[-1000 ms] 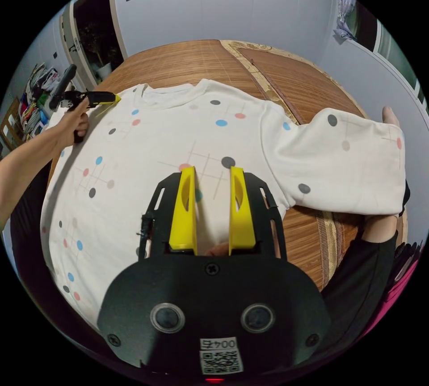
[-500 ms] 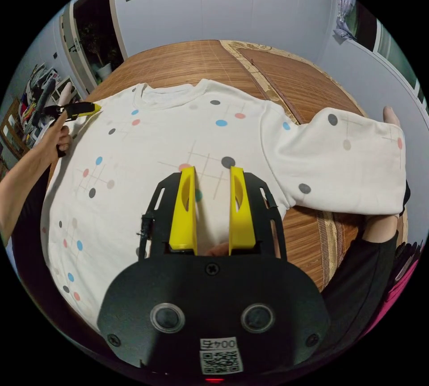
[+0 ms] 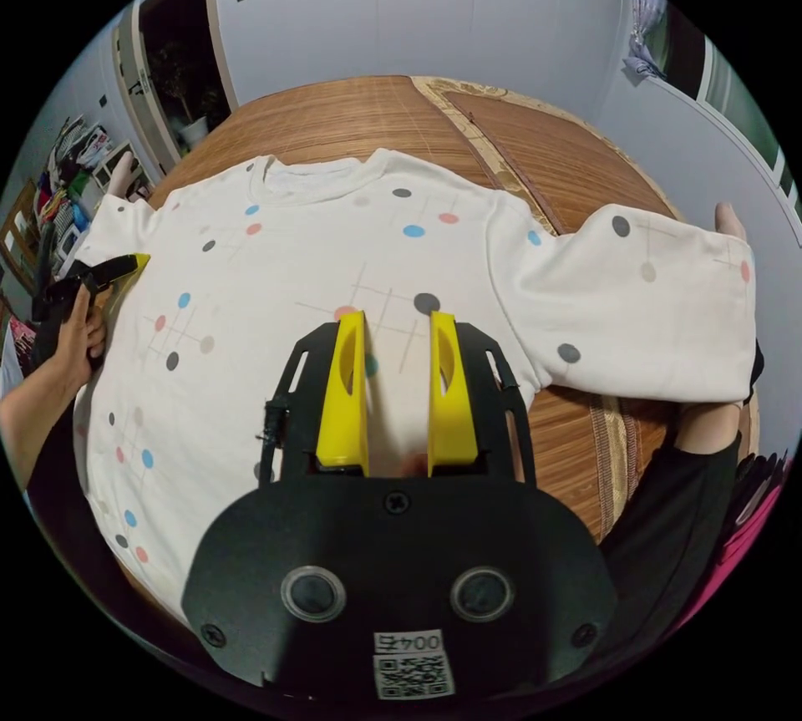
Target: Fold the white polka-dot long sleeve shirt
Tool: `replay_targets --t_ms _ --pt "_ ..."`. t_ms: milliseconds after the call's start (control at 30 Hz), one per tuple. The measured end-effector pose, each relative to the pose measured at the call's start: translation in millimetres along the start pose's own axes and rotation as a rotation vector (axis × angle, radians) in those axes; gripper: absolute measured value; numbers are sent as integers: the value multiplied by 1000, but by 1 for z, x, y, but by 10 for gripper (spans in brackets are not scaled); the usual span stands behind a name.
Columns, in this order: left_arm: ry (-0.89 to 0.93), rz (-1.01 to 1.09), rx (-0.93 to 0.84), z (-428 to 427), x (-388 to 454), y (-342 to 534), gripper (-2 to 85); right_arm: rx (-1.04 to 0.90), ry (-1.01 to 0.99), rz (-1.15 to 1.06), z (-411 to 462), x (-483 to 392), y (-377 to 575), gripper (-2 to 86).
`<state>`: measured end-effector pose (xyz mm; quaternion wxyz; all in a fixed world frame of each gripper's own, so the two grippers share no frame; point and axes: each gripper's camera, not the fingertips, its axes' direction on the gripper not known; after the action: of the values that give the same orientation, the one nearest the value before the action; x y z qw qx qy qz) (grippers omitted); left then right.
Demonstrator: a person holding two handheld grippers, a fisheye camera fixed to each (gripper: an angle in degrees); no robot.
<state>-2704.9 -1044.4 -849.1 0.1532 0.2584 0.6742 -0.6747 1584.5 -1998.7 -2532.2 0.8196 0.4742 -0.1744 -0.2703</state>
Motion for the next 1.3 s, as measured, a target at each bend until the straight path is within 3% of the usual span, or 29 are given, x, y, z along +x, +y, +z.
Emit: replay_targets --t_ms 200,1200,1300 --pt "-84 43 6 -4 15 9 14 -15 42 -17 -3 -6 -6 119" --pt "-131 78 8 -25 29 33 27 -41 46 -23 -17 15 -27 107" --pt "-116 71 10 -27 27 35 26 88 67 -74 -36 12 -34 101"
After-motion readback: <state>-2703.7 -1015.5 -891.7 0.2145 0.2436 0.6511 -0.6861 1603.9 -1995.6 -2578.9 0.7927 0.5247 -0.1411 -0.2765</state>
